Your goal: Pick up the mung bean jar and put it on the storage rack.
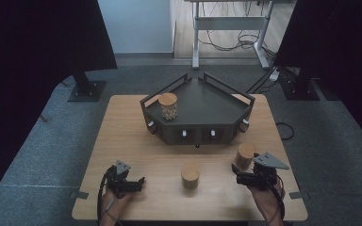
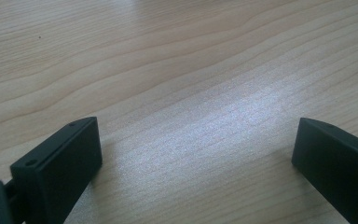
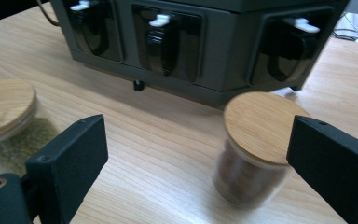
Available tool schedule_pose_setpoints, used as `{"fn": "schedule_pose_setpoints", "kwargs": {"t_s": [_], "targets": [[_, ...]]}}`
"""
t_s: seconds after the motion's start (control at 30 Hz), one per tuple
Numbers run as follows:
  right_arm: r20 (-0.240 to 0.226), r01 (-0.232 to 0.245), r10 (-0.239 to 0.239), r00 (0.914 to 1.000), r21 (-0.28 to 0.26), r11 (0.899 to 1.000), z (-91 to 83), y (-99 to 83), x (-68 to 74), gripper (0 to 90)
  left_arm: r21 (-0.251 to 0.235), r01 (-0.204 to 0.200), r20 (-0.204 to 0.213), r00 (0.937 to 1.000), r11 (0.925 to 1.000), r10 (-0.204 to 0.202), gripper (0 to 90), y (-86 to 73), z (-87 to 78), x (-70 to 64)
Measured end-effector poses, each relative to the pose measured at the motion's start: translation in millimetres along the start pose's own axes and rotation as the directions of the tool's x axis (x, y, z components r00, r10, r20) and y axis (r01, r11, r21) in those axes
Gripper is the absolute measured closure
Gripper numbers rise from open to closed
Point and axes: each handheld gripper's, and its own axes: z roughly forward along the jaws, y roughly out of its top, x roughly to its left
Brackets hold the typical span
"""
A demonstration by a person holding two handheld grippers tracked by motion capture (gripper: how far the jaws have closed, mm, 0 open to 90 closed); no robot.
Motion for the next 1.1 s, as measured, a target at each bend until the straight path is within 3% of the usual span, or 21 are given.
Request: {"fn": "schedule_pose_setpoints", "kwargs": {"t_s": [0.37, 1.1], "targets": [[-0.036, 0.016, -0.017, 0.9992, -0.03, 0.999, 8.4, 5.6, 16.3, 4.6, 0.0, 0.0, 0.0, 1.0, 1.0, 0.0, 1.2, 0.0, 0.0, 0.0], [-0.078, 0.04, -0.042, 0.9961, -0.022, 0.999, 22.3, 10.3, 39.2, 3.6, 0.0, 0.0, 0.0, 1.0, 1.0, 0.0, 1.2, 0.0, 0.0, 0.0]]}}
